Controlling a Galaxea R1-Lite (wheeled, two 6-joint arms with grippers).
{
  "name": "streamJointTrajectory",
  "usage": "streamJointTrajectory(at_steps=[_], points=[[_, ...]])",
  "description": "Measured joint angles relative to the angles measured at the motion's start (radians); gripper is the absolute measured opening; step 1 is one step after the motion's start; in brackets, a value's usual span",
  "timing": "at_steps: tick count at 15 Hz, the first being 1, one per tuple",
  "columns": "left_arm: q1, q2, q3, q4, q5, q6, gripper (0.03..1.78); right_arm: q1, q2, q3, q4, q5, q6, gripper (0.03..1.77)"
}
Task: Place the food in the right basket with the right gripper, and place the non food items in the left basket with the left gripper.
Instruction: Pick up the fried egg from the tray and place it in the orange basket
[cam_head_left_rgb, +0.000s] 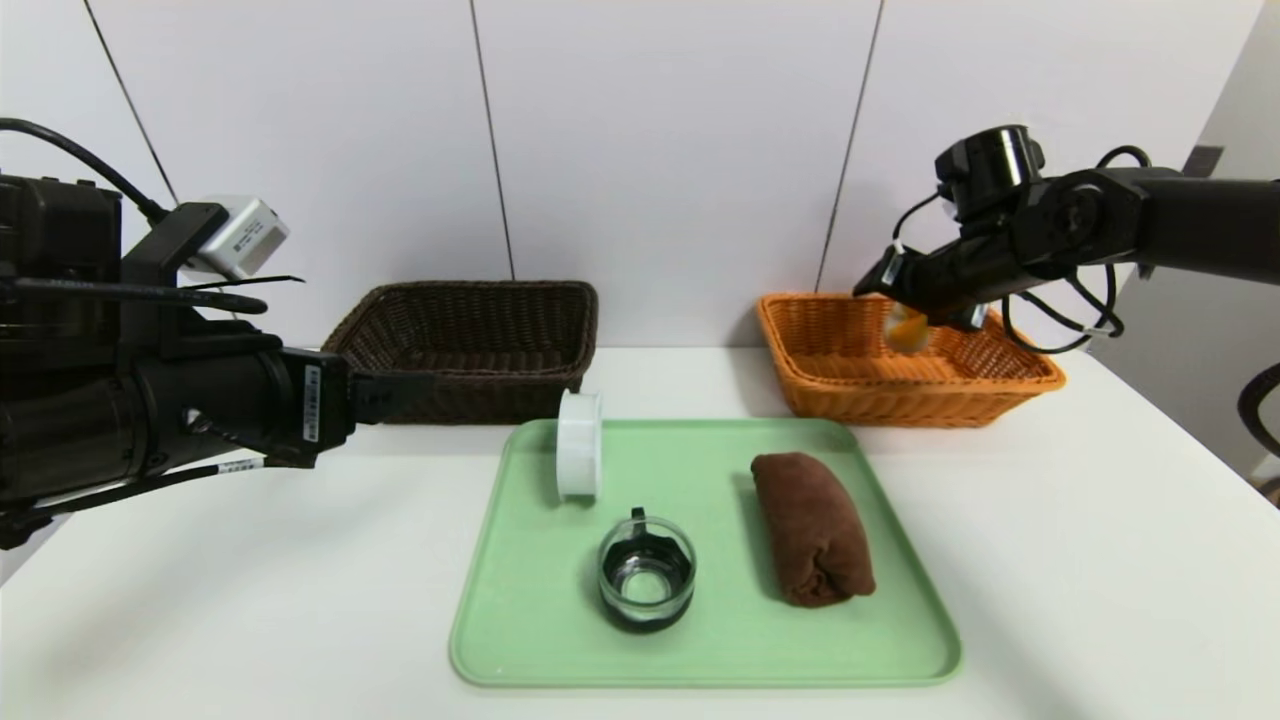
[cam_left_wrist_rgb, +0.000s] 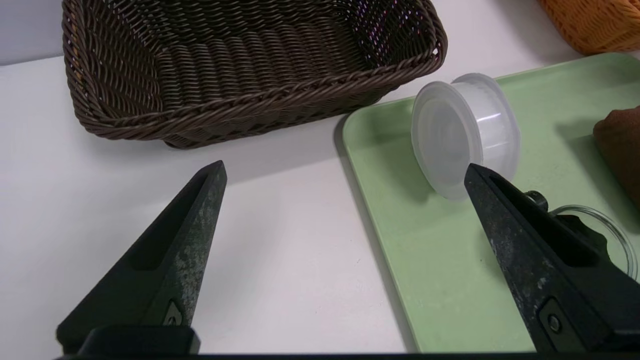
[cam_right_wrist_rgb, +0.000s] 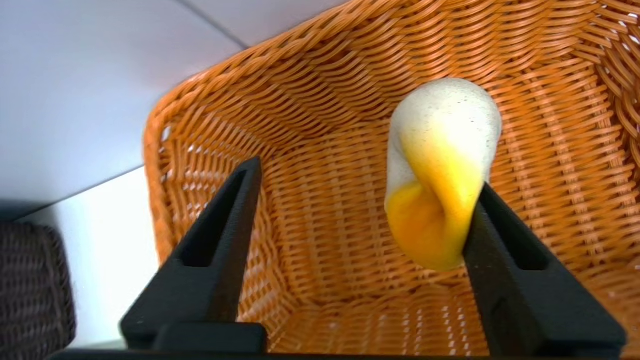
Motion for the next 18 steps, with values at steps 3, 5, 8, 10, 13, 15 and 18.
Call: streamJointTrajectory(at_steps=[3,5,8,10,13,15,18], points=[[0.0,-0.004,-0.003,0.001,0.0,-0.001,1.69,0.006,-0.018,0.0,0.033,0.003,0.001,1.41],[0.0,-0.005,-0.005,0.001,-0.001,-0.001,1.69,0.006,-0.023,0.0,0.036,0.003,0.001,1.47],[0.0,-0.008,-0.005,0.003,-0.001,-0.001,1.69,0.007,-0.026,0.0,0.049,0.003,0.001,1.55],[0.0,-0.01,-0.004,0.003,-0.001,-0.001,1.69,0.007,-0.027,0.0,0.056,0.002,0.001,1.59],[0.0,-0.013,0.002,0.004,-0.003,-0.001,1.69,0.007,-0.027,0.0,0.056,0.002,0.002,1.63],[0.0,-0.013,0.002,0.004,-0.003,0.0,1.69,0.007,-0.027,0.0,0.056,0.001,0.006,1.64],[-0.009,-0.011,0.005,0.008,-0.002,-0.001,1.69,0.01,-0.027,0.0,0.056,0.0,0.016,1.67]])
